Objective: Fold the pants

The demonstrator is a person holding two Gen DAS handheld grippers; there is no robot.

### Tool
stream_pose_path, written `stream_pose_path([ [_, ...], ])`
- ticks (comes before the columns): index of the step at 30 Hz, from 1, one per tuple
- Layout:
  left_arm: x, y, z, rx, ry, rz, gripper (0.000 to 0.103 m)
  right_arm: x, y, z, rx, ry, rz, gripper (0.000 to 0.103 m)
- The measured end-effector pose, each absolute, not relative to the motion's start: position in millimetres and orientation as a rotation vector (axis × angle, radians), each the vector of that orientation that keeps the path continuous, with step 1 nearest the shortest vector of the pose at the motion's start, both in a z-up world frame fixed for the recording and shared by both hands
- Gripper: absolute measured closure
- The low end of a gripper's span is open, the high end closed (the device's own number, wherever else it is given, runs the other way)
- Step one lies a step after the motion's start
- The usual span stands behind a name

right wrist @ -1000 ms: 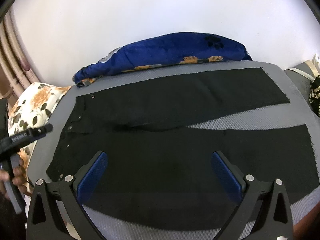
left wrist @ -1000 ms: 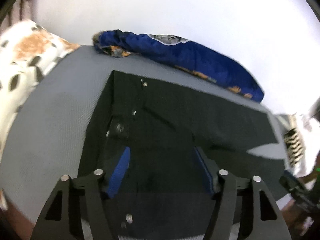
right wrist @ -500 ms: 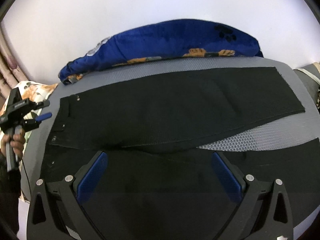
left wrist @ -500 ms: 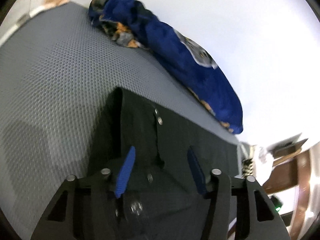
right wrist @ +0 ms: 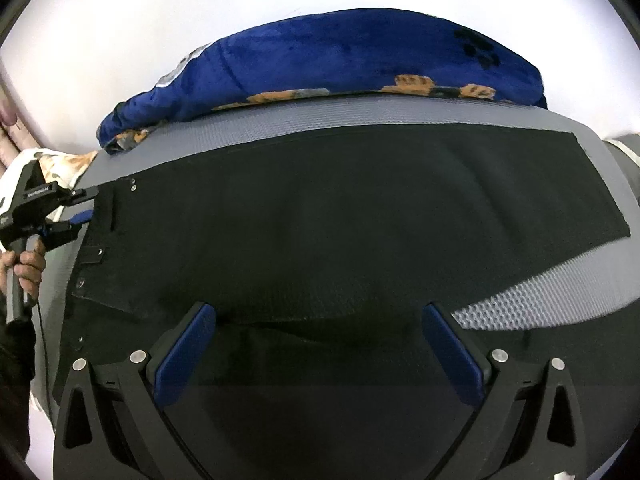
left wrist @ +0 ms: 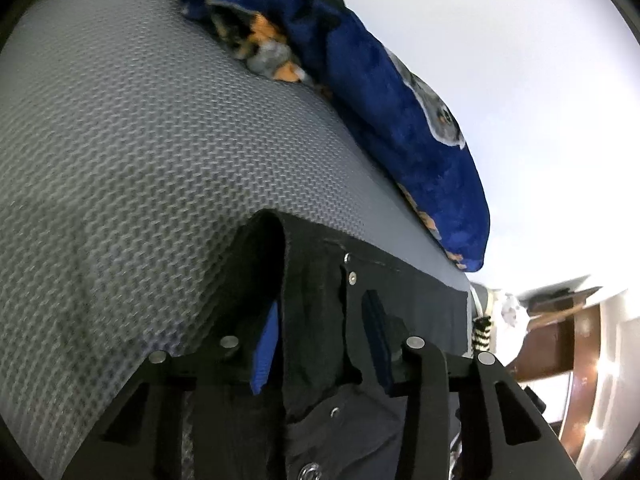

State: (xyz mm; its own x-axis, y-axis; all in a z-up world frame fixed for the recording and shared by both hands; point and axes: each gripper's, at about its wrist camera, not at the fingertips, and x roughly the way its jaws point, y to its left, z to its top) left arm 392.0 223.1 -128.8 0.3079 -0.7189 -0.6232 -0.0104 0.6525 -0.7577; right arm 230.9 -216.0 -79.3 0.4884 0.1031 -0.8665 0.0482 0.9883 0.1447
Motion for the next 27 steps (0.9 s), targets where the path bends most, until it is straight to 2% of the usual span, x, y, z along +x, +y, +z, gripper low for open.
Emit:
stream_pose_path([
  [3, 400.9, 215.6, -128.8, -0.728, 1.183, -0.554, 0.068, 237.4, -210.7, -80.5, 0.144, 1.054, 0.047, 0.0],
  [13, 435.2, 196.5, -142.4, -0.762, 1.186, -0.587, 0.07, 262.1, -202.6, -84.8, 0.112, 1.041, 0.09, 0.0],
  [14, 437.6, 194.6, -144.9, -0.763, 1.187, -0.587, 0.073, 264.6, -202.8, -85.8, 0.112, 1.042, 0.096, 0.0],
  [16, 440.4, 192.1, -149.5, -0.741, 1.191, -0.558, 0.093, 272.7, -203.7, -87.8, 0.106, 1.047, 0.116, 0.0],
  [20, 437.2, 187.3, -148.6, -0.719, 1.154, -0.554, 0.095, 296.3, -210.9, -87.5, 0.094, 1.055, 0.173, 0.0],
  [27, 413.0, 176.8, -103.9, -0.677, 1.007, -0.65, 0.095, 357.6, -230.1, -76.4, -0.049, 1.069, 0.345, 0.0],
])
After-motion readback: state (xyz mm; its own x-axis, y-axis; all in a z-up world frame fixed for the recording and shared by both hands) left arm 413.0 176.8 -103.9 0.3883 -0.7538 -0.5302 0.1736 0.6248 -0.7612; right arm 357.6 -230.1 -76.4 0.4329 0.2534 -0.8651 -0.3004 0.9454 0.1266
